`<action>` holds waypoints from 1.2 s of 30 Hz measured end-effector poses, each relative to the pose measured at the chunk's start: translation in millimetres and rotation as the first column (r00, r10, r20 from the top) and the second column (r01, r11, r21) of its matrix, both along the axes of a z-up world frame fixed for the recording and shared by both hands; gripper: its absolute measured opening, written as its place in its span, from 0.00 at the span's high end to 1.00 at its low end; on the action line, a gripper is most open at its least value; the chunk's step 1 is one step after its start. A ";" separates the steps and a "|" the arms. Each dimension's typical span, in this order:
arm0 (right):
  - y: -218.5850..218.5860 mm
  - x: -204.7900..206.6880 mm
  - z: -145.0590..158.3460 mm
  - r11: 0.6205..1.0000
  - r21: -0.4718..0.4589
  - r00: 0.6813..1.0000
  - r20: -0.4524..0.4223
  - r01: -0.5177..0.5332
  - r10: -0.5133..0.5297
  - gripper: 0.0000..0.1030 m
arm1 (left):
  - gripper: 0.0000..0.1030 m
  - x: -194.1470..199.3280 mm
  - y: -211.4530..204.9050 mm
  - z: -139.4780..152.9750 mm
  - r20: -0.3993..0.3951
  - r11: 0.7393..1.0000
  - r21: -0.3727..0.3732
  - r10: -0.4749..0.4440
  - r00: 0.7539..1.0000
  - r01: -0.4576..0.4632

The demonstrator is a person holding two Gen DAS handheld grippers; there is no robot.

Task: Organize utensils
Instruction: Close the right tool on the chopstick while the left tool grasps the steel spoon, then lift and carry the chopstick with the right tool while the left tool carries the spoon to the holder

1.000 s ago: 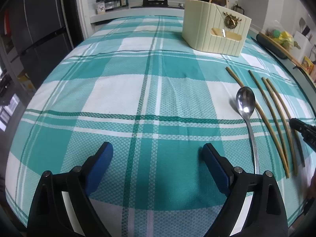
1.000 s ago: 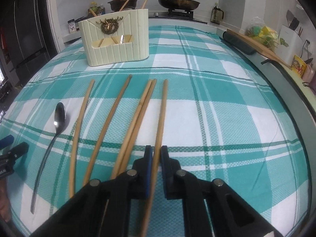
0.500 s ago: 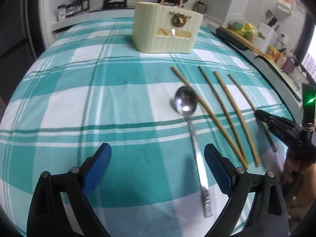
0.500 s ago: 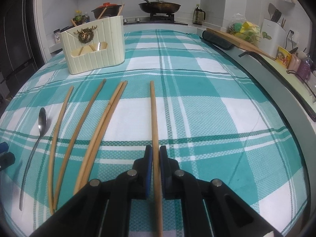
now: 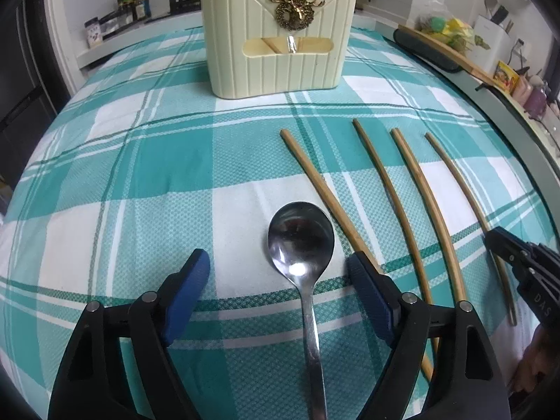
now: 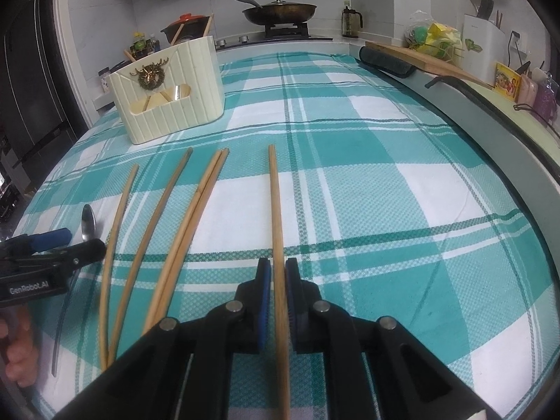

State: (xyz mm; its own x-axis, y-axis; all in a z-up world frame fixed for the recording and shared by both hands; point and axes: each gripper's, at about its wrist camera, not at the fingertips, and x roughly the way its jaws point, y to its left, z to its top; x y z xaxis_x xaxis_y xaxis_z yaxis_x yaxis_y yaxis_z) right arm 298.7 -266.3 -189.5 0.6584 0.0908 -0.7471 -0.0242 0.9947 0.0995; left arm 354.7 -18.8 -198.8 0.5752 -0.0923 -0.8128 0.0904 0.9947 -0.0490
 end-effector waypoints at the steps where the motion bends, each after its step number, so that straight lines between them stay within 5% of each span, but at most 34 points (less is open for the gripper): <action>1: -1.4 0.4 0.7 1.000 0.012 1.000 -0.009 -0.010 0.010 0.91 | 0.29 -1.0 0.4 0.5 0.008 1.000 -0.003 -0.003 1.000 0.003; 7: -12.3 11.4 8.4 0.995 0.054 0.993 -0.085 -0.083 0.087 0.69 | 0.64 -0.4 0.8 3.1 0.028 1.000 -0.010 -0.025 0.999 0.025; 13: -0.2 47.7 9.9 0.979 -0.004 0.961 -0.193 -0.202 0.197 0.69 | 0.65 3.4 4.1 4.3 0.015 0.999 -0.023 -0.046 0.999 0.046; 21: 16.7 116.5 9.1 0.969 -0.065 0.943 -0.255 -0.237 0.214 0.69 | 0.65 13.9 17.7 8.7 -0.010 0.999 -0.041 -0.021 1.000 0.021; 25: 28.5 140.6 8.8 0.961 -0.128 0.949 -0.233 -0.247 0.212 0.92 | 0.65 12.3 31.0 21.1 0.004 0.999 -0.053 -0.004 1.000 0.004; 29: 27.9 135.6 20.4 0.966 -0.106 0.959 -0.189 -0.235 0.213 0.93 | 0.65 3.6 45.9 41.8 0.036 0.998 -0.066 0.007 0.999 -0.005; 36: 19.3 79.5 91.7 0.974 0.009 0.974 0.016 -0.227 0.227 0.93 | 0.65 -15.6 60.7 87.7 0.113 0.996 -0.089 -0.001 0.994 0.011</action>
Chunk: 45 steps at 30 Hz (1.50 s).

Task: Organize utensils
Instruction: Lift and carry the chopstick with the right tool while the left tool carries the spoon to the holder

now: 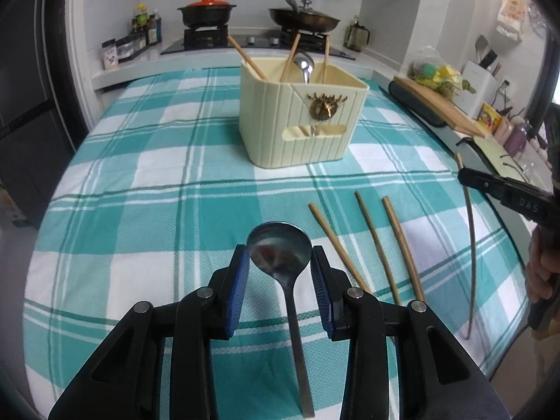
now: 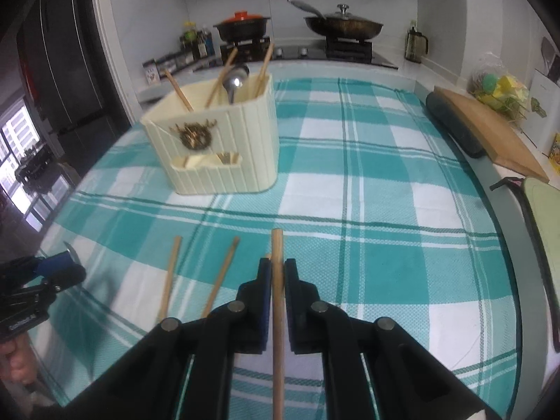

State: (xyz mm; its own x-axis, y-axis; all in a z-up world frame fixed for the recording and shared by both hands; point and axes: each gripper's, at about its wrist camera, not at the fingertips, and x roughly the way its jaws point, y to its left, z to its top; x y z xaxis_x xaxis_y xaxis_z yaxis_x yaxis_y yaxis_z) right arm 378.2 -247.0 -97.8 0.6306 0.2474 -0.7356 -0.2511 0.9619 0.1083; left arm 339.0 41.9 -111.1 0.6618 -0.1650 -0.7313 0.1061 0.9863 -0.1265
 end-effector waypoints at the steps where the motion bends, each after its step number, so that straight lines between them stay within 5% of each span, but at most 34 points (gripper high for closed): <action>1: -2.9 -8.3 11.0 1.000 0.026 1.000 0.025 0.001 -0.002 0.93 | 0.65 -3.9 1.3 7.4 0.016 1.000 -0.003 -0.003 1.000 0.003; 11: -16.5 -77.5 79.8 0.995 0.101 0.963 0.270 -0.003 -0.024 0.93 | 0.65 -33.9 5.5 59.6 0.142 1.000 -0.019 -0.009 0.990 0.012; 21: -3.3 -87.3 115.5 0.996 0.093 0.912 0.409 -0.017 -0.023 0.93 | 0.65 -27.6 9.8 90.2 0.172 0.997 -0.065 -0.021 0.985 0.033; 28: 4.1 -48.0 144.8 0.994 0.086 0.911 0.412 -0.061 0.020 0.93 | 0.65 4.6 19.4 139.5 0.217 0.996 -0.075 -0.036 0.975 0.053; 37: 21.9 31.3 200.4 0.989 0.135 0.858 0.514 -0.063 -0.016 0.93 | 0.65 85.0 21.9 211.4 0.335 0.998 -0.065 0.012 0.942 0.010; 41: 32.5 68.5 207.1 0.980 0.190 0.829 0.557 -0.064 -0.054 0.93 | 0.65 128.1 17.3 212.9 0.368 0.998 -0.045 0.050 0.928 -0.036; 45: 48.0 108.7 190.8 0.980 0.187 0.829 0.558 -0.074 -0.044 0.93 | 0.65 173.4 10.7 184.5 0.309 0.998 -0.046 0.057 0.949 -0.045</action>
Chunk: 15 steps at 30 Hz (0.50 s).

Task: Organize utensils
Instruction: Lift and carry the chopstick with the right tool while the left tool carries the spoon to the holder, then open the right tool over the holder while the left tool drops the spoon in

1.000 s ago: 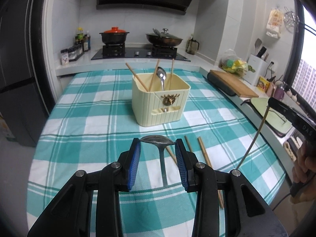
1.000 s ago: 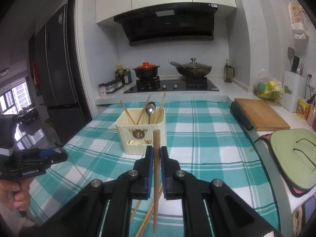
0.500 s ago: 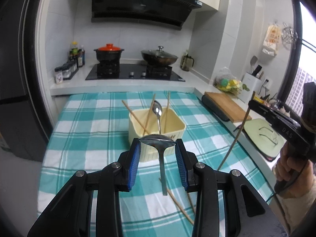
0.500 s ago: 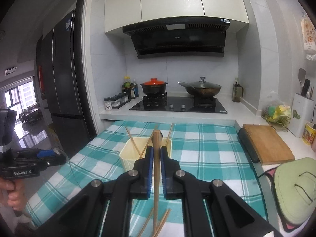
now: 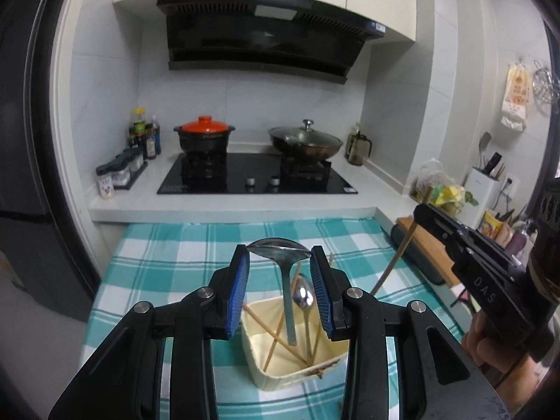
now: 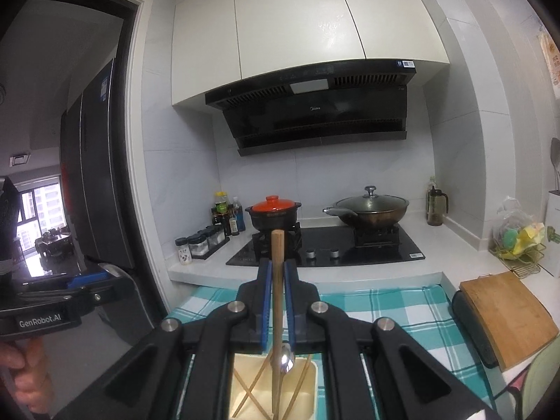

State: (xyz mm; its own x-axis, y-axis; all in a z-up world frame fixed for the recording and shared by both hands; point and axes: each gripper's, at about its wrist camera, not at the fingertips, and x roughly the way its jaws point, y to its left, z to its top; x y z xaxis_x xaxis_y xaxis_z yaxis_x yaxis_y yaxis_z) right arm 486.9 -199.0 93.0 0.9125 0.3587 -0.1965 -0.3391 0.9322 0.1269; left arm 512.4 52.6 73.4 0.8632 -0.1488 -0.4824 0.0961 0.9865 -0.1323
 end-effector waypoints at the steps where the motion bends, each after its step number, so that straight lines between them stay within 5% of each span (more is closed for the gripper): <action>1: 4.5 10.6 -8.0 1.000 -0.009 1.000 -0.019 -0.003 0.003 0.93 | 0.65 9.8 -1.1 -10.0 -0.025 1.000 -0.002 -0.001 1.000 0.000; 9: 12.7 82.7 -84.7 0.996 -0.074 0.948 -0.317 -0.040 0.014 0.93 | 0.65 60.5 -8.5 -84.8 -0.237 1.000 0.010 -0.013 0.971 0.016; 15: 10.5 99.8 -111.5 0.995 -0.078 0.916 -0.400 -0.063 0.026 0.92 | 0.64 68.8 -11.6 -103.3 -0.302 1.000 -0.012 -0.004 0.953 0.000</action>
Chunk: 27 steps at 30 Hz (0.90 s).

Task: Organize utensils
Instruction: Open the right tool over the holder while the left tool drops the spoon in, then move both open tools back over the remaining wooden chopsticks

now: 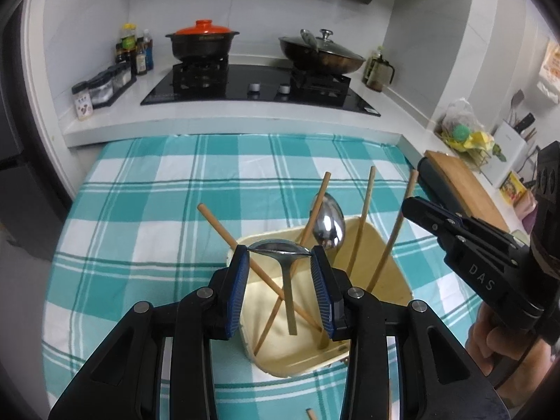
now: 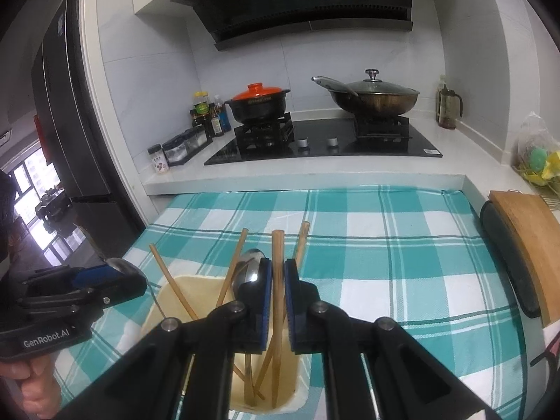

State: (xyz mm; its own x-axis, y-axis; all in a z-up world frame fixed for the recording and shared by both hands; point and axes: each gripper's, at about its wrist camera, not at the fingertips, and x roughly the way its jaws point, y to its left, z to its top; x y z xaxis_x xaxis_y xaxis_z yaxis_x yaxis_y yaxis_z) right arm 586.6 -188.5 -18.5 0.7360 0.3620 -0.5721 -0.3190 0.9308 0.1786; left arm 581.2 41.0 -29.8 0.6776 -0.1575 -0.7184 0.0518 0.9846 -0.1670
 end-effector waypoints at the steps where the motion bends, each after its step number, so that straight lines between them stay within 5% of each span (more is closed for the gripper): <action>1: 0.7 3.3 -2.5 1.000 -0.002 1.000 -0.017 0.000 -0.001 0.92 | 0.64 -0.6 0.9 0.1 -0.006 1.000 -0.004 0.004 1.000 -0.004; 5: -3.7 7.6 -0.5 0.999 -0.002 0.998 -0.051 0.040 -0.040 0.92 | 0.56 -25.1 8.8 13.0 0.017 1.000 0.009 0.008 1.000 -0.008; 8: -14.0 -8.4 16.5 0.999 0.017 0.998 -0.034 0.049 -0.049 0.89 | 0.47 -59.1 14.4 26.0 0.040 0.996 0.091 -0.016 0.999 0.012; 12: -25.6 -56.2 38.4 1.000 -0.018 1.000 -0.017 0.018 -0.018 0.71 | 0.37 -125.6 23.5 26.7 0.036 0.978 0.202 -0.058 0.998 0.049; 15: -34.4 -108.0 37.1 0.998 -0.064 1.000 -0.022 -0.016 0.014 0.65 | 0.33 -179.0 30.6 6.6 -0.008 0.978 0.199 -0.066 0.998 0.066; 21: -44.0 -217.9 -23.2 0.983 -0.185 0.995 -0.102 -0.017 -0.002 0.65 | 0.31 -263.7 25.8 -65.7 -0.072 0.988 0.154 -0.018 0.997 0.029; 27: -54.1 -288.2 -86.4 0.970 -0.218 0.983 -0.119 0.110 -0.138 0.65 | 0.30 -295.0 11.2 -130.1 -0.096 0.992 0.111 0.063 0.993 -0.052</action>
